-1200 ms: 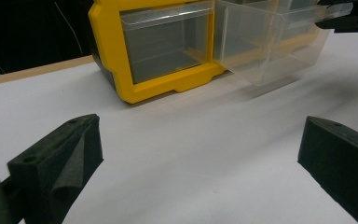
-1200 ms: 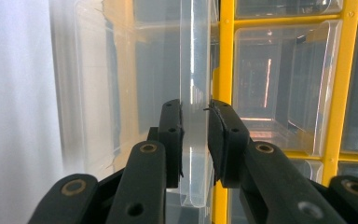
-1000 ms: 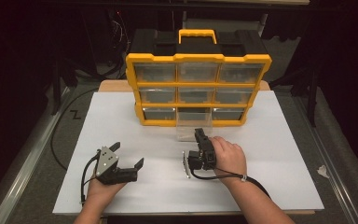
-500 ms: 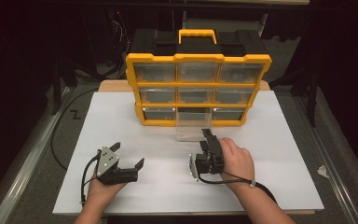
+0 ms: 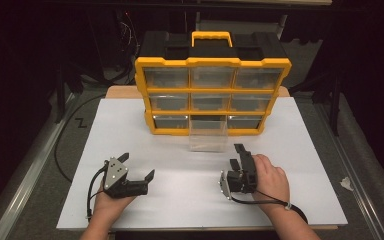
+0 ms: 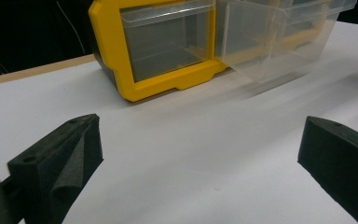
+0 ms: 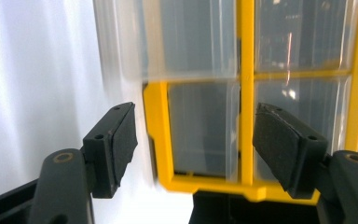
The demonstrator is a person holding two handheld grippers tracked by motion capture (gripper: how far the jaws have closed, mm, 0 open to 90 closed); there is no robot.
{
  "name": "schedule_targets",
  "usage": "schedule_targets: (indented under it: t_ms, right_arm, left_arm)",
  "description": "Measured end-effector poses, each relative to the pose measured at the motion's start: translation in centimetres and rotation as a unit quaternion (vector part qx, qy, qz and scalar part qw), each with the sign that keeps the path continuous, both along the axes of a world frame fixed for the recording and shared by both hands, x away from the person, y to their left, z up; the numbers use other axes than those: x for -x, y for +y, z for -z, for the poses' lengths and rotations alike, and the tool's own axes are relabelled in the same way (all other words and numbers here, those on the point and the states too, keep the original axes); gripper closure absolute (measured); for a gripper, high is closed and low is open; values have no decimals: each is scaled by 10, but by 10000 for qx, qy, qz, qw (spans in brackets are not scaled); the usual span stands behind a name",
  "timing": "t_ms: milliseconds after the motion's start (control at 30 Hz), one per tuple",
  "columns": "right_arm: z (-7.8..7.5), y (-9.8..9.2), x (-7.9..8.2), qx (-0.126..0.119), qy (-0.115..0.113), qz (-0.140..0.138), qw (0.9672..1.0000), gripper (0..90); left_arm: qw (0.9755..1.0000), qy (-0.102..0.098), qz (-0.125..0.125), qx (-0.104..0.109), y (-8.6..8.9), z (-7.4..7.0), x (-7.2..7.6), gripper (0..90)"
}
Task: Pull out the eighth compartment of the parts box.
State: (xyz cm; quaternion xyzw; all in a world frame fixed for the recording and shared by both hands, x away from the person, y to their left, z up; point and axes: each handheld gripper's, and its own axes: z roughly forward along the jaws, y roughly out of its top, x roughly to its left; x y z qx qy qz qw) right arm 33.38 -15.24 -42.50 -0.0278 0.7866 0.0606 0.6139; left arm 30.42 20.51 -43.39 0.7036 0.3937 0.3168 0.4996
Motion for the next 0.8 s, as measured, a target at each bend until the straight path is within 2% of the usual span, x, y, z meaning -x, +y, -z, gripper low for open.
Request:
schedule_targets:
  t_ms: [300,467,600,667,800]
  right_arm:
    - [13,-34,2,-73,52,274,9996,280]
    - [19,-52,1,-66,180,419,9989,264]
    - [18,-53,2,-136,176,426,9988,262]
    - [17,-51,2,-108,192,382,9990,260]
    - [20,-45,3,56,221,190,9996,196]
  left_arm:
    - [10000,19,-48,10,1,0,0,7]
    - [10000,12,-26,2,1,0,0,7]
    - [10000,20,-15,-3,0,1,-1,7]
    - [10000,17,-18,0,0,1,-1,7]
    - [10000,10,-16,5,0,0,-1,7]
